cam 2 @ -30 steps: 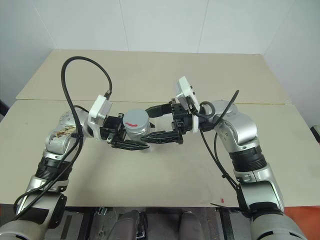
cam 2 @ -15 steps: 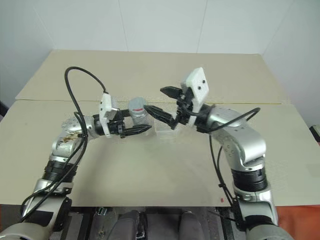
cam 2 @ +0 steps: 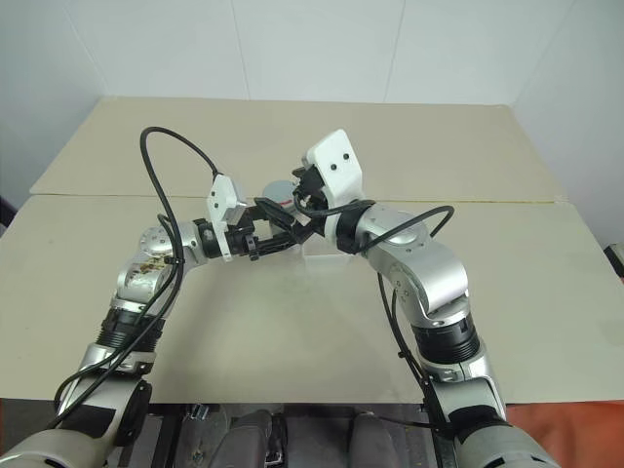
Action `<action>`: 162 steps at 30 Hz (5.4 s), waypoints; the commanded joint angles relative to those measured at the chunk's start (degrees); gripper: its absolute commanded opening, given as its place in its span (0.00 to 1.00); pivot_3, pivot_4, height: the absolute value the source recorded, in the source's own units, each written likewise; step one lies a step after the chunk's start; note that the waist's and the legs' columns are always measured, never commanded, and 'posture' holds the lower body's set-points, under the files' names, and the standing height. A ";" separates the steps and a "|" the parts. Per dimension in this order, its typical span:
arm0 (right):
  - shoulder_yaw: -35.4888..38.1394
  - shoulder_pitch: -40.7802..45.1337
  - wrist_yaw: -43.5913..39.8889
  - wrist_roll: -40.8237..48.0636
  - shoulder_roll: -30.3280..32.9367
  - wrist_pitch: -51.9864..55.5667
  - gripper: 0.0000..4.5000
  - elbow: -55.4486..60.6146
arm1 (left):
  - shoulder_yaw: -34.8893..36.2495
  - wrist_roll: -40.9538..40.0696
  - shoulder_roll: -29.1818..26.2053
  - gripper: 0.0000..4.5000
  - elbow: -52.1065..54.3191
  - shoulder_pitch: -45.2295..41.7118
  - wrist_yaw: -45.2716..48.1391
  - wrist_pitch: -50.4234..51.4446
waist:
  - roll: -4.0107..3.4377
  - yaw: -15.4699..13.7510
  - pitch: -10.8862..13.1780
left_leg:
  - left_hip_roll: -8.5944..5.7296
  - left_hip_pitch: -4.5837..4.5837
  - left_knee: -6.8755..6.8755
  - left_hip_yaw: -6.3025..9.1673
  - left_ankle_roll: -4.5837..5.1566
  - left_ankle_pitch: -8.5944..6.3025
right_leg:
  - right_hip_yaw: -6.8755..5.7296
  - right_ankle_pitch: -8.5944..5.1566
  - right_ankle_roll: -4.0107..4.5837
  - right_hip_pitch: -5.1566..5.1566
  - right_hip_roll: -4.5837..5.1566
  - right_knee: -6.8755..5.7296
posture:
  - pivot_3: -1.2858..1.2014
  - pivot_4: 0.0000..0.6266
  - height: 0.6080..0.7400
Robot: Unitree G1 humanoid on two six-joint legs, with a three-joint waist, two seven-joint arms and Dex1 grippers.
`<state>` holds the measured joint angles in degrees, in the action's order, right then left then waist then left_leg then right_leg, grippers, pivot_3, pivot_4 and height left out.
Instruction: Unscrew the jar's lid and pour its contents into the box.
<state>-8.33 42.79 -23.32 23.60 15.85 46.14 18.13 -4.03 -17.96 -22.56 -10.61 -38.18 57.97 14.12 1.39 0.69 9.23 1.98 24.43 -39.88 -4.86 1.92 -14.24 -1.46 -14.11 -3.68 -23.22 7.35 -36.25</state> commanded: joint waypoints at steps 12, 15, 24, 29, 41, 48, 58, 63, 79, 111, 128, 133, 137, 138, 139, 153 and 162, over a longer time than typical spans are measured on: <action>1.68 1.23 -0.40 -0.07 -0.30 -1.29 0.62 2.03 | -0.06 -1.53 -1.97 0.62 4.61 1.33 2.56 0.88 | 0.00 0.01 0.00 | 0.00 0.00 0.02 0.01 0.00 0.00 | 0.00 0.00 0.00 -0.01 0.00 0.00 | 0.52 0.24 1.00; 3.06 0.87 -5.17 2.47 1.13 -2.76 0.62 1.03 | 0.06 -3.98 -3.29 0.62 5.55 2.58 7.89 -0.73 | 0.00 0.03 0.00 | 0.00 0.00 0.02 0.00 0.00 0.00 | 0.00 0.00 0.00 -0.01 0.00 0.01 | 0.52 0.24 1.00; 0.51 0.58 -37.62 12.37 12.46 -9.11 0.62 -4.03 | 0.91 -12.69 -7.58 0.62 9.16 3.58 23.90 -0.04 | -0.02 -0.10 0.01 | 0.00 -0.03 0.00 0.01 0.45 -0.27 | -0.01 0.00 0.00 0.06 0.00 0.07 | 0.52 0.24 1.00; -1.13 2.24 -43.64 12.22 12.27 -10.69 0.62 -6.96 | 0.88 -14.73 -7.43 0.62 11.21 3.71 25.59 1.16 | -0.02 0.16 0.01 | 0.03 -0.08 0.02 0.01 0.42 -0.25 | 0.02 0.00 0.00 0.04 -0.02 0.01 | 0.52 0.24 1.00; -0.32 2.39 -39.44 10.39 10.75 -10.73 0.99 -7.81 | 0.88 -12.29 -7.38 0.62 10.24 4.29 23.53 0.14 | -0.02 -0.04 0.01 | 0.03 -0.06 -0.01 0.01 0.36 -0.21 | 0.01 0.00 0.00 0.05 -0.02 0.02 | 0.52 0.24 1.00; 4.01 -0.84 -31.53 9.81 12.94 -9.60 0.99 -4.50 | 2.53 -9.96 -7.60 0.62 8.75 5.60 17.65 -1.45 | -0.02 -0.21 0.01 | 0.02 -0.04 -0.01 0.01 0.26 -0.16 | 0.01 0.00 0.00 0.05 -0.01 0.04 | 0.52 0.24 1.00; 6.68 -4.95 -12.59 8.42 7.51 -4.03 0.99 5.06 | 3.21 -3.04 -1.85 0.62 6.00 4.76 -1.34 -1.30 | -0.02 -0.31 0.01 | 0.02 -0.06 -0.01 0.00 0.28 -0.17 | 0.03 0.00 0.00 0.04 -0.01 -0.02 | 0.52 0.24 1.00; 4.05 -1.97 -3.77 4.61 3.27 -2.17 0.99 5.79 | 2.59 -1.17 0.70 0.62 4.56 2.89 -5.85 -1.08 | -0.02 -0.33 0.01 | 0.01 -0.04 0.00 -0.01 0.01 -0.01 | 0.02 0.00 0.00 0.03 -0.01 0.01 | 0.52 0.24 1.00; -0.42 2.49 1.28 -2.54 -1.85 -2.29 0.99 0.21 | 1.87 -1.07 1.13 0.62 5.88 3.49 -6.32 -0.02 | -0.02 -0.02 0.01 | 0.01 -0.03 0.04 -0.01 0.00 0.00 | 0.01 0.00 0.00 0.01 -0.01 0.03 | 0.52 0.24 1.00; 1.96 2.67 -31.46 9.93 8.61 -8.25 0.61 -6.16 | 2.92 -11.42 -4.63 0.62 10.19 4.89 15.00 -0.46 | -0.02 0.01 0.02 | 0.02 -0.04 0.04 0.00 0.28 -0.16 | 0.01 0.00 0.01 0.04 -0.01 0.06 | 0.52 0.24 1.00; 1.71 4.17 -36.70 10.21 10.01 -10.61 0.96 -10.07 | 2.26 -12.86 -6.25 0.62 10.84 4.48 19.47 -0.22 | -0.02 -0.01 0.02 | 0.02 -0.05 0.02 -0.01 0.32 -0.19 | 0.02 0.00 0.00 0.04 -0.01 0.04 | 0.52 0.24 1.00; 3.39 3.69 -33.65 10.23 10.20 -10.27 1.00 -9.60 | 2.31 -12.06 -6.29 0.62 9.81 4.39 18.77 -0.57 | -0.02 -0.02 0.02 | 0.02 -0.05 0.02 -0.01 0.27 -0.16 | 0.01 0.00 0.00 0.04 -0.01 0.04 | 0.52 0.24 1.00; 5.06 1.87 -32.26 10.96 11.68 -9.82 1.00 -8.13 | 3.22 -11.78 -6.43 0.62 8.93 4.27 17.35 -0.69 | -0.02 -0.10 0.02 | 0.02 -0.04 0.02 -0.01 0.27 -0.16 | 0.01 0.00 0.00 0.04 -0.01 0.04 | 0.52 0.24 1.00; 5.56 1.07 -31.71 11.17 12.13 -9.59 1.00 -7.30 | 3.61 -11.41 -6.53 0.62 8.42 4.20 16.46 -0.81 | -0.02 -0.22 0.02 | 0.02 -0.04 0.02 0.00 0.27 -0.16 | 0.01 0.00 0.00 0.04 -0.01 0.04 | 0.52 0.24 1.00; 6.00 0.30 -31.02 11.38 12.51 -9.39 1.00 -6.33 | 3.92 -10.80 -6.63 0.62 7.79 4.12 15.42 -1.15 | -0.02 -0.28 0.02 | 0.02 -0.04 0.02 0.00 0.28 -0.17 | 0.00 0.00 0.00 0.05 -0.01 0.05 | 0.52 0.24 1.00; 2.70 0.30 -2.27 1.65 3.57 -3.27 1.00 4.99 | 2.98 2.18 2.67 0.62 3.60 0.61 -12.91 -0.50 | -0.02 -0.43 0.01 | 0.01 -0.02 0.03 -0.02 0.01 -0.01 | 0.01 0.00 0.00 0.01 -0.01 0.03 | 0.52 0.24 1.00; -2.39 4.28 5.08 -6.13 -2.57 -2.29 1.00 -0.28 | 2.12 2.17 3.73 0.62 5.39 0.93 -14.82 0.93 | -0.02 -0.04 0.01 | 0.01 -0.01 0.04 -0.02 -0.01 0.01 | 0.00 0.00 0.00 0.00 -0.01 0.02 | 0.52 0.24 1.00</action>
<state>-10.79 44.99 -19.56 19.06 13.72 44.19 17.66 -1.82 -15.75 -18.62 -8.04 -36.49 43.30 15.22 1.37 0.65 9.24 1.99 24.42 -39.84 -4.88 1.90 -14.23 -1.46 -14.11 -3.67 -23.22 7.34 -36.23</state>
